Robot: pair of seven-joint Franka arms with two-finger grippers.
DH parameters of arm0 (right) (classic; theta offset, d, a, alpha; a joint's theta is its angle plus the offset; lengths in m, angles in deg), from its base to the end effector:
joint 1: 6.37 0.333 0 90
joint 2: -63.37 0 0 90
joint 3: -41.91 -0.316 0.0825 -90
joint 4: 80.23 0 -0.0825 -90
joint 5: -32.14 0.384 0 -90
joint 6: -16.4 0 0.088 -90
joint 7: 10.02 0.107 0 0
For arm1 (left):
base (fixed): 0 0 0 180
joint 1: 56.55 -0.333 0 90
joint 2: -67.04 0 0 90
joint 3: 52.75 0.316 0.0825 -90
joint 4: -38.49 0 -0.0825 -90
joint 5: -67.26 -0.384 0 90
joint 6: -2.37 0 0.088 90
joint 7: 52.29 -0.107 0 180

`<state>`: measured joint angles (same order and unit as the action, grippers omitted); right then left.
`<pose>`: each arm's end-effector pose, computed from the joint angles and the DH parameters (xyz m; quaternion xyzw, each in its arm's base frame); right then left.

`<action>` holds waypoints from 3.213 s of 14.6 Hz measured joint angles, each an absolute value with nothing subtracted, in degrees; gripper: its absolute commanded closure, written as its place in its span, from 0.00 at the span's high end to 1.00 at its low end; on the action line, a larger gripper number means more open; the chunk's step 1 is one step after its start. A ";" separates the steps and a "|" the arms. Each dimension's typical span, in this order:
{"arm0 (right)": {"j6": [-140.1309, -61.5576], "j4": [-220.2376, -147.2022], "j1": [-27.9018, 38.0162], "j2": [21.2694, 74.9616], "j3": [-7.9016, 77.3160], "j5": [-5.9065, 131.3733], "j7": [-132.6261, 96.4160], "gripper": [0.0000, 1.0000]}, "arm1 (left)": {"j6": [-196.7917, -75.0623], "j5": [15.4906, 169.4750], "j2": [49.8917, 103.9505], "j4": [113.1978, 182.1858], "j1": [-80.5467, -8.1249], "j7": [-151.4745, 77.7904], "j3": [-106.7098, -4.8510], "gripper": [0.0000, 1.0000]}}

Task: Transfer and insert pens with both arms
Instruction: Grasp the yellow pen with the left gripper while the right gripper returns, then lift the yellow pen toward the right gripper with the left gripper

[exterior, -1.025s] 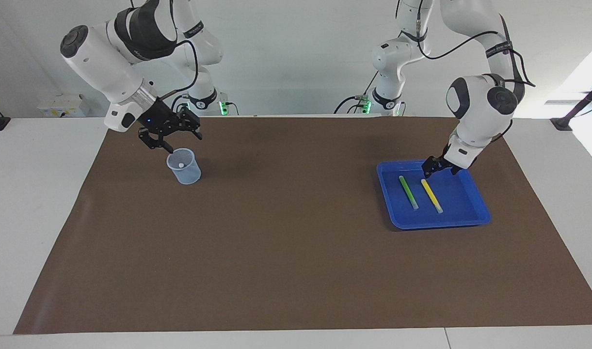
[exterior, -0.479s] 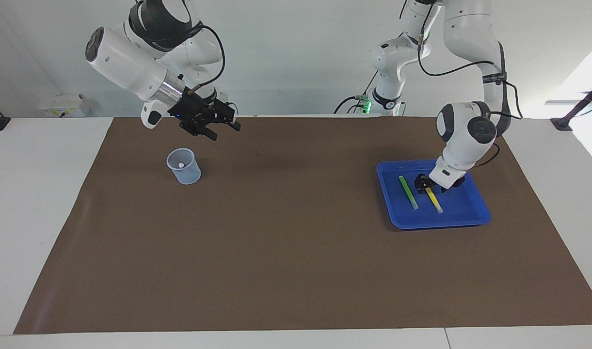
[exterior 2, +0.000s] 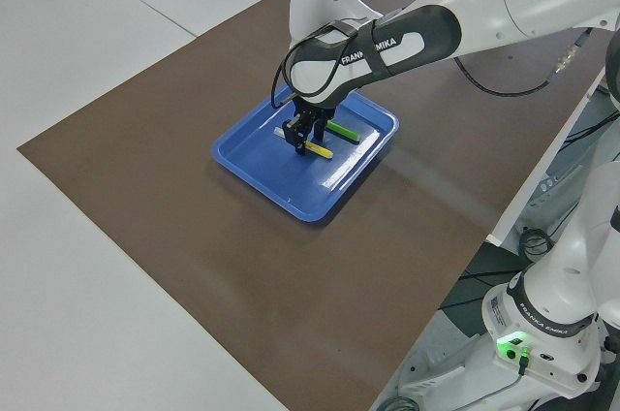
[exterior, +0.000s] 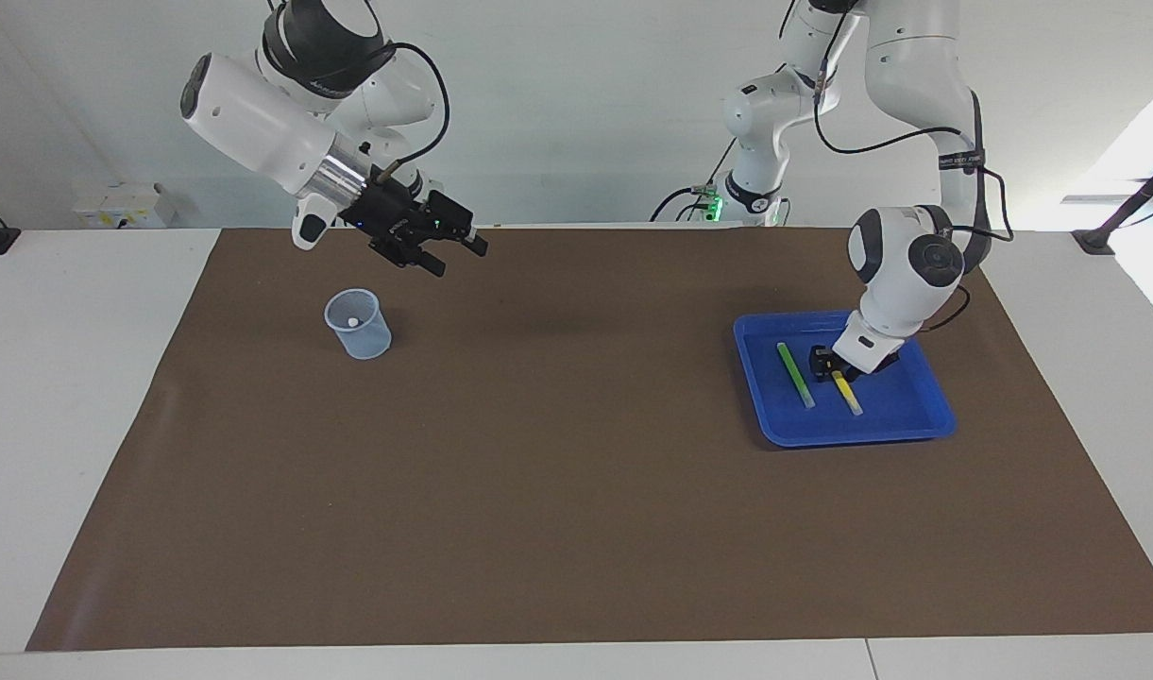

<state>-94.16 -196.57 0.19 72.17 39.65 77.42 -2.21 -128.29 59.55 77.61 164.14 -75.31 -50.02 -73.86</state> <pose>0.5100 0.1300 0.5378 -0.9248 0.1177 0.0277 0.3608 0.5418 -0.0181 0.2999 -0.9980 0.0452 0.0402 0.0176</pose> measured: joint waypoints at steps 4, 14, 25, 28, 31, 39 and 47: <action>-97.26 -198.86 0.61 72.64 39.54 78.71 -1.54 1.00 | -128.40 59.55 77.57 163.99 -75.34 -50.02 -73.85 0.01; -99.49 -199.10 5.27 72.91 39.42 80.37 -1.57 0.94 | -118.13 59.96 77.50 157.19 -75.43 -47.90 -73.90 0.00; -104.51 -199.26 10.02 72.91 39.17 80.41 2.31 0.94 | -96.69 80.71 75.82 140.84 -70.26 -12.41 -77.13 0.00; -107.10 -199.36 10.68 72.91 38.49 80.43 2.57 0.93 | -96.72 86.70 74.50 140.80 -70.12 4.99 -81.38 0.00; -112.07 -199.66 13.68 72.91 37.89 80.43 6.45 0.92 | -97.65 92.65 73.91 140.80 -70.03 21.19 -85.57 0.00; -123.30 -201.74 19.63 71.43 36.95 80.44 9.64 0.83 | -102.86 114.67 71.76 145.76 -69.48 33.95 -87.89 0.00; -126.92 -201.80 21.37 70.38 36.66 80.44 10.21 0.65 | -110.62 120.65 70.07 149.42 -65.99 36.75 -88.07 0.00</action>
<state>-126.92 -201.80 21.37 70.38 36.66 80.44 10.21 -110.62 120.65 70.07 149.42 -65.99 36.75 -88.07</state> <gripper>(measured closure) 0.313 0.833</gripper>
